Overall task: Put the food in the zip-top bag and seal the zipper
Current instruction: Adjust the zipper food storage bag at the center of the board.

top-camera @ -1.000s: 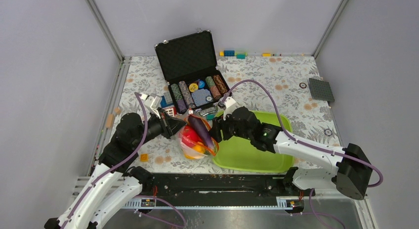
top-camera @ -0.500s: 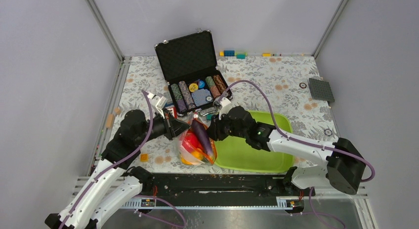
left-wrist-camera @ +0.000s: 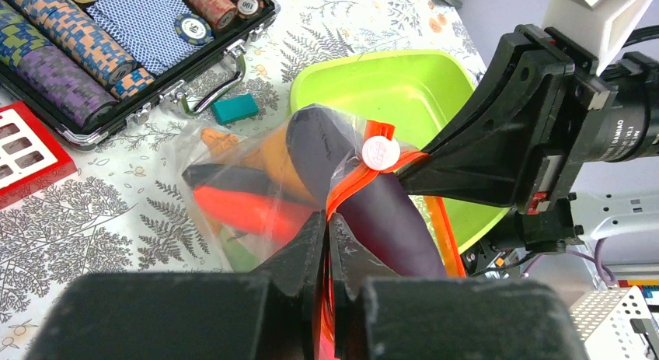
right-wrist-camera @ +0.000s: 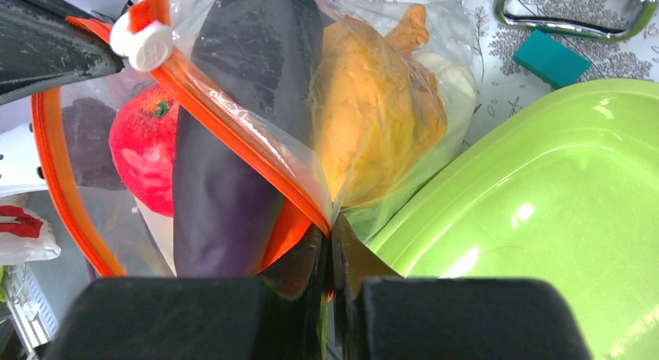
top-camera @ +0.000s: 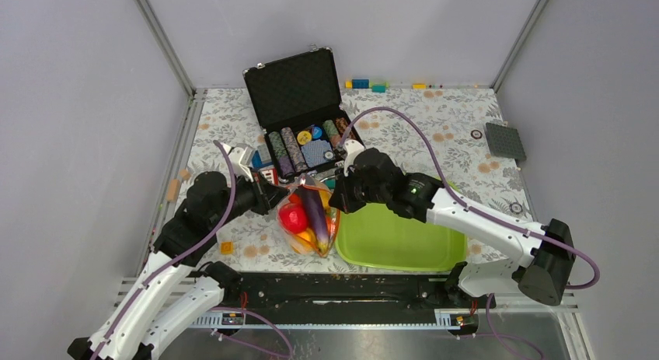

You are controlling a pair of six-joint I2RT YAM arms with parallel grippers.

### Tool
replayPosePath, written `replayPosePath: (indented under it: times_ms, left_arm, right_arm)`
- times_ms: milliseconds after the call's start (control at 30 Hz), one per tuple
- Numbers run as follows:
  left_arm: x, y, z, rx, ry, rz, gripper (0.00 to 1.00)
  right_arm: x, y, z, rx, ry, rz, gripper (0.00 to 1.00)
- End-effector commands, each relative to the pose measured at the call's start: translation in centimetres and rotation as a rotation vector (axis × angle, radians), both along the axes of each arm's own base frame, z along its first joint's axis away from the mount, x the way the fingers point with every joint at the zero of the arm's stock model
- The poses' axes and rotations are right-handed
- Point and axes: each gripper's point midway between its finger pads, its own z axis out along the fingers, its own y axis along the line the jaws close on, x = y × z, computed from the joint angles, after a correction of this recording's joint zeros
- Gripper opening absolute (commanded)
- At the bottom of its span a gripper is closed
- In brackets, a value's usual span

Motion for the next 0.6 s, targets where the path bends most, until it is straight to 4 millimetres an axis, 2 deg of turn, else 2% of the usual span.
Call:
replayPosePath:
  times_ms: [0,33,100,133,200,267,300,400,467,567]
  left_arm:
    - [0.8,0.4,3.8,-0.048,-0.088,0.049,0.05]
    - [0.8,0.2,3.8,-0.052,-0.085,0.042,0.06]
    - [0.5,-0.1,3.9,-0.06,-0.074,0.021,0.23]
    - [0.2,-0.2,4.1,-0.065,-0.067,0.007,0.45]
    - [-0.5,-0.4,4.5,-0.074,-0.051,-0.02,0.66]
    - [-2.0,-1.1,5.8,-0.113,-0.058,-0.093,0.94]
    - [-2.8,-1.4,6.5,-0.137,-0.061,-0.13,0.98]
    - [-4.4,-2.2,8.3,-0.2,-0.045,-0.207,0.99]
    - [-5.2,-2.8,8.4,-0.227,-0.004,-0.251,0.98]
    - [-5.7,-4.0,7.2,-0.218,0.053,-0.285,0.99]
  right_arm:
    - [-0.7,-0.2,2.1,-0.019,0.021,0.031,0.05]
    - [-0.6,0.0,2.2,-0.018,0.024,0.032,0.05]
    - [-0.3,0.2,2.1,-0.028,0.026,0.02,0.05]
    - [-0.1,0.2,2.1,-0.032,0.026,0.011,0.05]
    - [0.2,0.3,2.1,-0.036,0.026,0.004,0.05]
    - [0.2,0.5,2.0,-0.04,0.031,0.008,0.05]
    - [0.3,0.6,2.0,-0.041,0.029,0.005,0.05]
    - [0.7,0.5,1.7,-0.051,0.034,-0.018,0.04]
    - [0.8,0.5,1.6,-0.05,0.039,-0.035,0.04]
    - [0.9,0.6,1.5,-0.035,0.048,-0.055,0.04]
